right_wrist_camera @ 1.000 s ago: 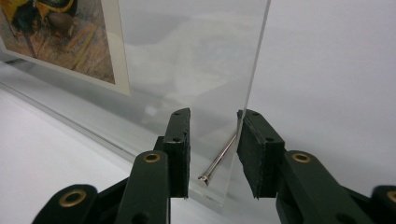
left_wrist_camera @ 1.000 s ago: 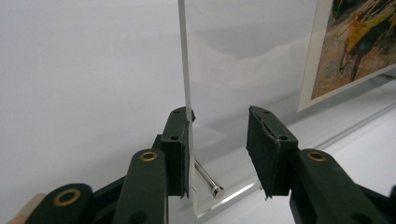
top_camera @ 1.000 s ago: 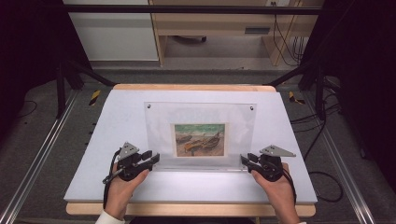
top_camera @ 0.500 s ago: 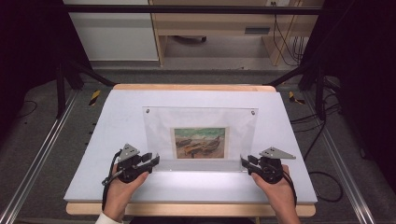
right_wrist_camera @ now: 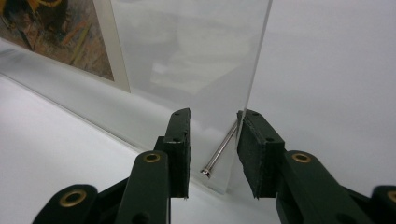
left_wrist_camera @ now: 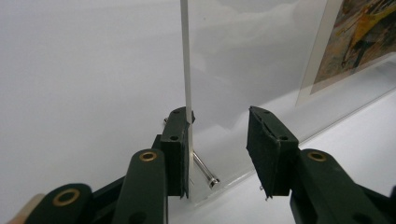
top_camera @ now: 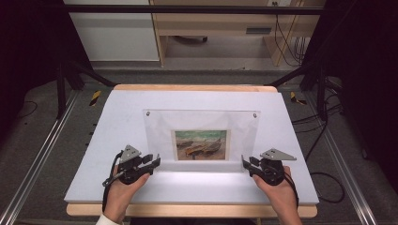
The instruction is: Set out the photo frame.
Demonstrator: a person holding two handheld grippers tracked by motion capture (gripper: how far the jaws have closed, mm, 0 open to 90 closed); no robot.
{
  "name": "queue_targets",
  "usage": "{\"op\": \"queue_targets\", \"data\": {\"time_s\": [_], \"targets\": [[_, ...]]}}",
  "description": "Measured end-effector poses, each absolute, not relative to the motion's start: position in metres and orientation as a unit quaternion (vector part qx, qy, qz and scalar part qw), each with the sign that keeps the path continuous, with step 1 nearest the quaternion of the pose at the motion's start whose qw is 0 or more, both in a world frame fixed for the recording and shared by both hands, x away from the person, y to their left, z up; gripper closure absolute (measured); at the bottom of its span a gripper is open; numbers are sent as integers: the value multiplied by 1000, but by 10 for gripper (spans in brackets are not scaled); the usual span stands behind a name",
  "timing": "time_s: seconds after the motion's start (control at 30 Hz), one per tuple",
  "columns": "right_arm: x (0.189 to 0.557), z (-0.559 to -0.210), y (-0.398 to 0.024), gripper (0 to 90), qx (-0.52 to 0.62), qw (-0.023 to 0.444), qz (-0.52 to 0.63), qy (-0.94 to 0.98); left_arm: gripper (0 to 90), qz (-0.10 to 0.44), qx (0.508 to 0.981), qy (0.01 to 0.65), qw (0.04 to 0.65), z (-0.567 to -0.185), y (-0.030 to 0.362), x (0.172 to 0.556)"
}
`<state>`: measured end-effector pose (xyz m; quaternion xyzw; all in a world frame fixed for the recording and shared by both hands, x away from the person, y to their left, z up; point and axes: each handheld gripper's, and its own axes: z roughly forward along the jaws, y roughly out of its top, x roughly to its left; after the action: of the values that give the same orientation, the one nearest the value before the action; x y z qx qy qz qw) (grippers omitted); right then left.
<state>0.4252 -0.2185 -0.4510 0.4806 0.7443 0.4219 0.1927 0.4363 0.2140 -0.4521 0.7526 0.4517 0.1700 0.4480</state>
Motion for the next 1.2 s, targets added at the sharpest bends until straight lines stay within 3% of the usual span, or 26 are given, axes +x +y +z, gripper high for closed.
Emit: {"op": "queue_targets", "data": {"time_s": [0.77, 0.87, 0.9, 1.0, 1.03, 1.2], "targets": [[422, -451, -218, 643, 472, 194, 408, 757, 573, 164, 757, 448, 447, -454, 214, 433], [421, -449, -218, 572, 470, 195, 414, 755, 516, 156, 757, 447, 450, -454, 215, 432], [419, -446, -218, 496, 460, 201, 416, 758, 402, 163, 756, 455, 442, -453, 214, 429], [416, -444, -220, 437, 450, 214, 413, 762, 295, 173, 756, 459, 433, -451, 215, 427], [413, -442, -224, 372, 453, 222, 410, 760, 269, 184, 756, 459, 428, -450, 217, 424], [409, -440, -239, 306, 465, 234, 411, 749, 212, 199, 764, 448, 421, -446, 220, 420]]}}
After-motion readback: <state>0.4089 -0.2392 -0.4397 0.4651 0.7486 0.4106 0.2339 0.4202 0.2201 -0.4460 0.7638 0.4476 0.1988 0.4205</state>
